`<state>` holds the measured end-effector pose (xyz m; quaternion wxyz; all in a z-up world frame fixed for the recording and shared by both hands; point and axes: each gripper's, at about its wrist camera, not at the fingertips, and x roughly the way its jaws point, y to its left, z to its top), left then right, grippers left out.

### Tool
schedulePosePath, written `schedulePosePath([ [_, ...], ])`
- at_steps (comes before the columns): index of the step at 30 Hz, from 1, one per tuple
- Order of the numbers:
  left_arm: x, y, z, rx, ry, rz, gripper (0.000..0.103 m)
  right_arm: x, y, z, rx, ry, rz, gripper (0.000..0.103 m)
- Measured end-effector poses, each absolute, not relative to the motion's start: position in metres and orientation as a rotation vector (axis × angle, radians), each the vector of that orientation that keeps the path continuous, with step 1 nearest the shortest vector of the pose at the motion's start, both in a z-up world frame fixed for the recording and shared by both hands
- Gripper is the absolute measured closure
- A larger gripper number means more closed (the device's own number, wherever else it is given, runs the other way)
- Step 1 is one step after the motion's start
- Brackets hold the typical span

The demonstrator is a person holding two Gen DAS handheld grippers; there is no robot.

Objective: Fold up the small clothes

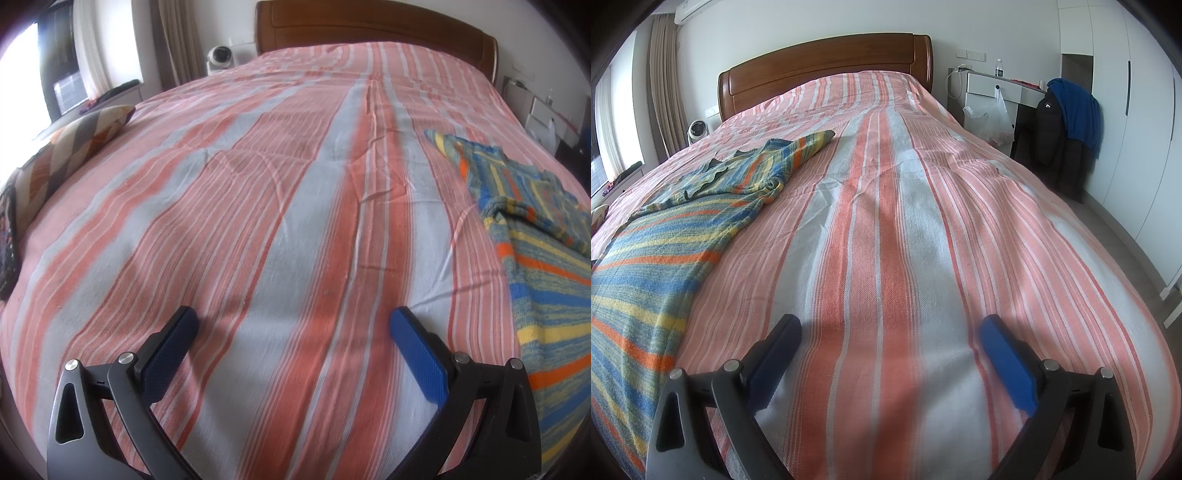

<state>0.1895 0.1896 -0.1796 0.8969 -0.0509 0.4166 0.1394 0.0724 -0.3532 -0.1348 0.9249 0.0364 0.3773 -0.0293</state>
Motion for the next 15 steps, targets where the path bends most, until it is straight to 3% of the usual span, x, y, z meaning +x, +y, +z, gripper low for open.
schedulePosePath([
  [15,0.1903,0.1912,-0.1803,-0.105,0.852,0.290,0.000,0.0720,-0.3524,-0.1353,0.074,0.773,-0.061,0.006],
])
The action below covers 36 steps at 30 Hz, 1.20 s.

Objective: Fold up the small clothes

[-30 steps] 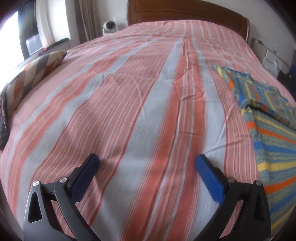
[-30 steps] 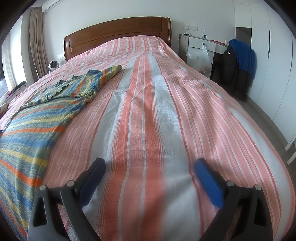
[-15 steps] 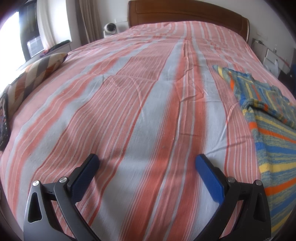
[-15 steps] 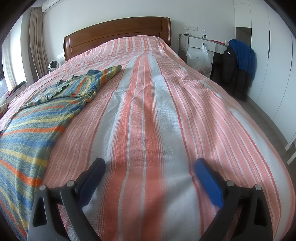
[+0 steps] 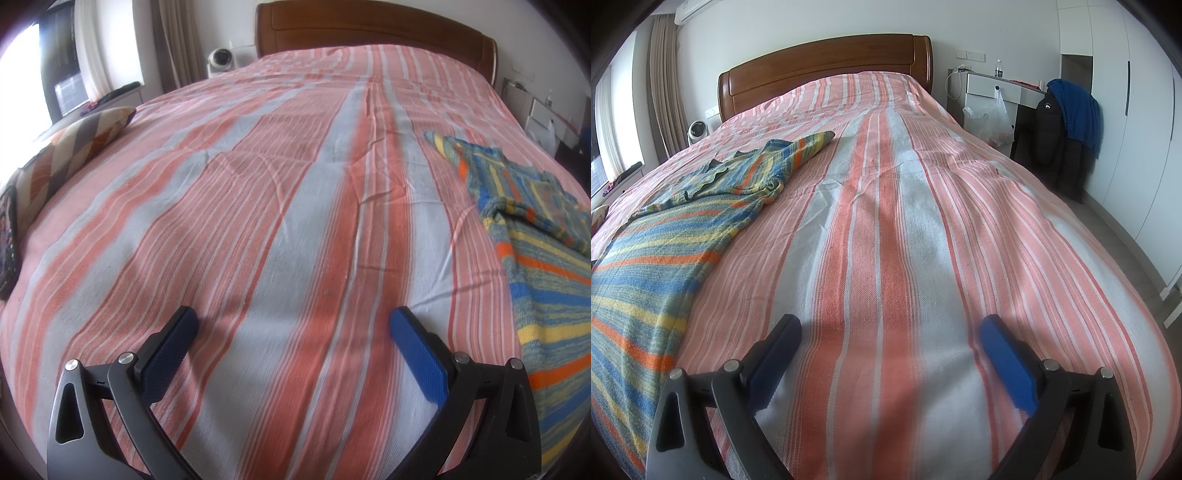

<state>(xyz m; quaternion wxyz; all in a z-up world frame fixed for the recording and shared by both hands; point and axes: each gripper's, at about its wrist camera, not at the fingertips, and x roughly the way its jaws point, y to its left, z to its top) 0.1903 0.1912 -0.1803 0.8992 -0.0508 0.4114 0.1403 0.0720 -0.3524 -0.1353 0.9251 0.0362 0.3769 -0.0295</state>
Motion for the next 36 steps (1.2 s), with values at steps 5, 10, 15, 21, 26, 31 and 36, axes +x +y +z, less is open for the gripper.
schedulePosePath([
  [5,0.190,0.191,-0.181,-0.103,0.851,0.292,0.000,0.072,-0.352,-0.135,0.074,0.773,-0.061,0.006],
  [10,0.191,0.191,-0.181,-0.103,0.851,0.292,0.000,0.072,-0.352,-0.136,0.074,0.772,-0.061,0.006],
  [15,0.191,0.191,-0.181,-0.103,0.851,0.292,0.000,0.072,-0.352,-0.136,0.074,0.772,-0.062,0.006],
  [21,0.191,0.191,-0.181,-0.102,0.850,0.294,0.000,0.071,-0.351,-0.136,0.074,0.771,-0.062,0.006],
  [26,0.189,0.190,-0.179,-0.091,0.846,0.302,0.000,0.071,-0.351,-0.137,0.074,0.771,-0.062,0.006],
  [31,0.180,0.189,-0.172,-0.095,0.864,0.333,0.001,0.071,-0.350,-0.135,0.070,0.775,-0.062,0.006],
  [36,0.137,0.182,-0.145,-0.152,0.916,0.190,0.001,0.064,-0.352,-0.110,0.118,0.831,-0.008,0.007],
])
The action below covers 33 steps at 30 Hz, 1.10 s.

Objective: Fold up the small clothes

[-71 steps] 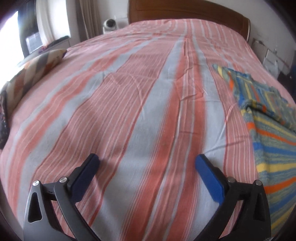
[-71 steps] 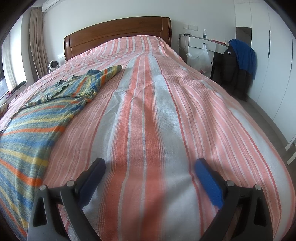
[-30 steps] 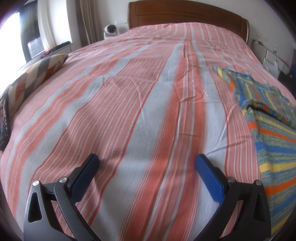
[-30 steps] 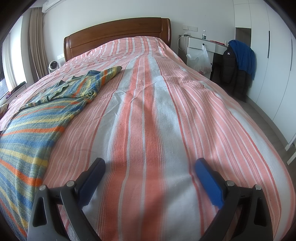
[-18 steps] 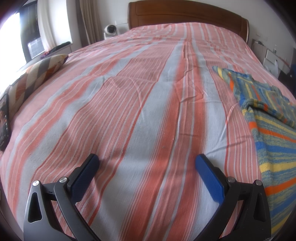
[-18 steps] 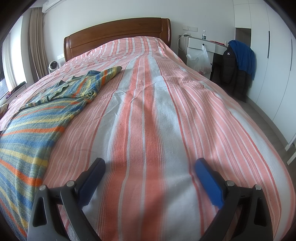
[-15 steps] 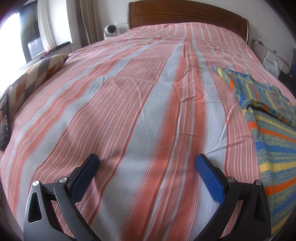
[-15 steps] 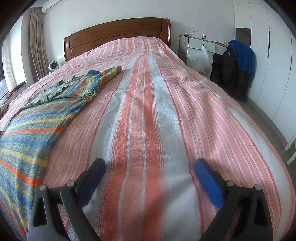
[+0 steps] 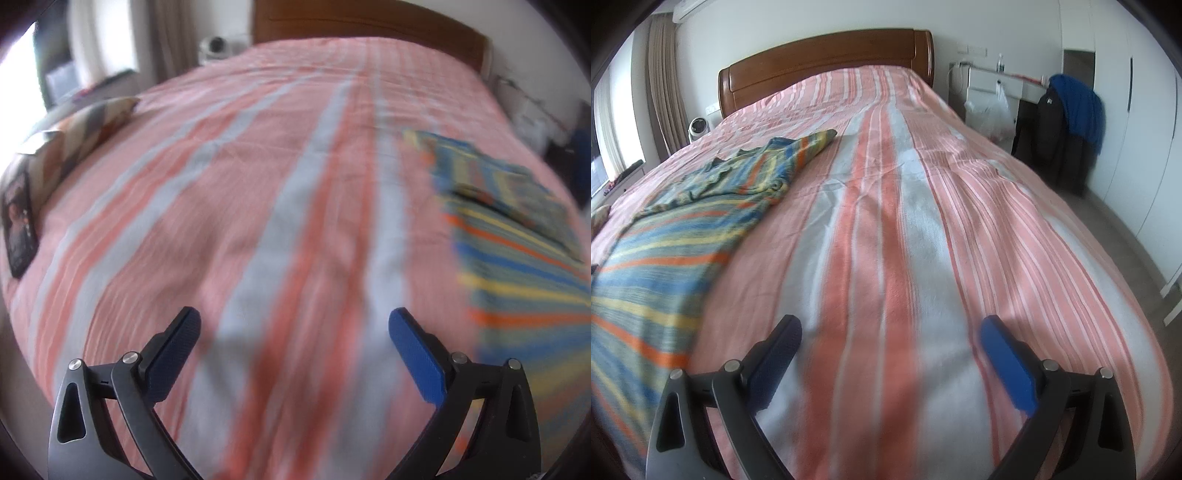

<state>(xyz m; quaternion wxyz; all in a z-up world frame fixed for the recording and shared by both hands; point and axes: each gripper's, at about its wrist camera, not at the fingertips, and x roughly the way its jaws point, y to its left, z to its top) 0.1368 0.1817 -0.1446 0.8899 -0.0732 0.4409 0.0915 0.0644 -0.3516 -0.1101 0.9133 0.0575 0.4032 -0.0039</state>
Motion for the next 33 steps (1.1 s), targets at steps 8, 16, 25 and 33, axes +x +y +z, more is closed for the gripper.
schedulePosePath([
  [8,0.044,0.123,-0.148,-0.072,1.088,-0.103,0.002,0.019,-0.311,-0.057,0.099,0.980,0.303,0.007],
  [16,0.033,0.085,-0.173,-0.003,1.216,-0.124,0.049,-0.001,-0.287,-0.105,0.220,1.241,0.371,0.040],
  [25,0.020,0.098,-0.161,-0.170,1.239,-0.203,0.101,-0.005,-0.273,-0.109,0.274,1.270,0.439,0.097],
  [33,0.116,0.136,-0.105,-0.391,1.033,-0.238,0.101,0.060,-0.288,-0.051,0.395,0.992,0.494,0.097],
])
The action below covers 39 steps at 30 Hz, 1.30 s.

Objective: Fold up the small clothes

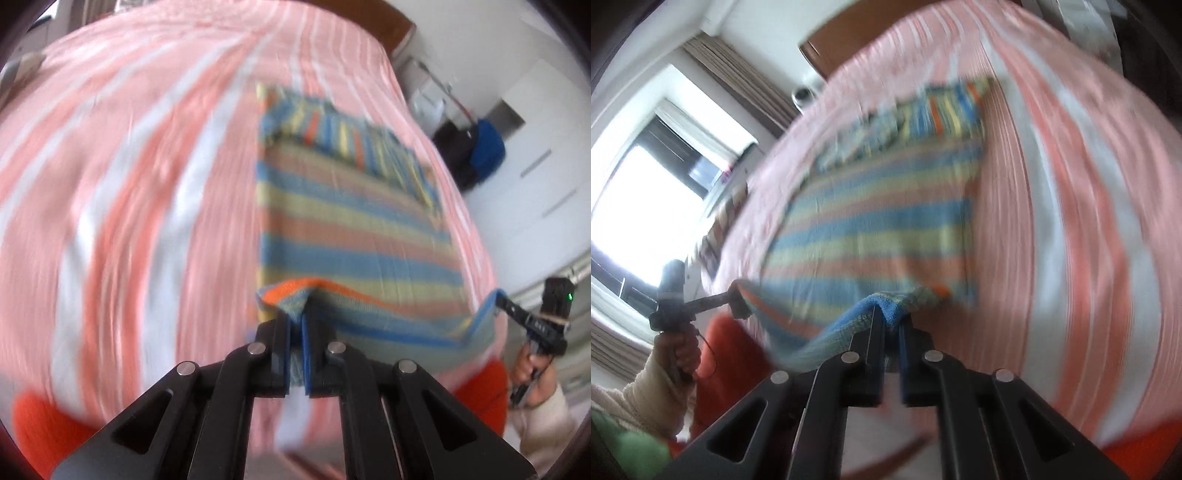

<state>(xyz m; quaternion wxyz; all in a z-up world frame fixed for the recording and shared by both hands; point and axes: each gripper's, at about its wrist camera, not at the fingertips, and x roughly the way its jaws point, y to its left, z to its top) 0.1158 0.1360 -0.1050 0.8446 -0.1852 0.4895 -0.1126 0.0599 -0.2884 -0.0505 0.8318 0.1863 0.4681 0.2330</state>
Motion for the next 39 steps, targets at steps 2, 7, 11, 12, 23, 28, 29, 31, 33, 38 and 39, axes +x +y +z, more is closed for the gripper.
schedulePosePath([
  [2,0.157,0.137,-0.098,-0.394,1.000,-0.214,0.101,0.097,-0.285,-0.042,0.385,0.929,0.470,0.097],
  [7,0.267,0.130,-0.099,-0.390,0.973,-0.154,0.101,0.200,-0.287,-0.034,0.376,0.835,0.400,0.097],
  [11,0.343,0.123,-0.110,-0.401,0.988,-0.092,0.101,0.277,-0.287,-0.041,0.385,0.844,0.353,0.097],
  [12,0.353,0.121,-0.111,-0.398,0.991,-0.078,0.101,0.293,-0.288,-0.043,0.385,0.848,0.346,0.097],
  [23,0.386,0.136,-0.109,-0.427,0.971,-0.092,0.047,0.364,-0.316,-0.079,0.465,0.895,0.287,0.077],
  [28,0.349,0.113,-0.092,-0.292,1.014,-0.316,0.042,0.338,-0.305,-0.040,0.340,0.973,0.426,0.072],
  [29,0.346,0.102,-0.096,-0.270,1.042,-0.361,0.041,0.339,-0.295,-0.041,0.341,1.021,0.476,0.072],
  [31,0.346,0.085,-0.106,-0.240,1.081,-0.387,0.041,0.349,-0.270,-0.058,0.398,1.148,0.567,0.070],
  [33,0.346,0.074,-0.117,-0.229,1.101,-0.373,0.041,0.368,-0.247,-0.084,0.441,1.268,0.573,0.068],
  [38,0.338,0.074,-0.121,-0.253,1.127,-0.387,0.039,0.416,-0.237,-0.084,0.603,0.964,0.429,0.067],
  [39,0.336,0.074,-0.120,-0.234,1.126,-0.393,0.033,0.414,-0.245,-0.075,0.668,0.883,0.412,0.066],
])
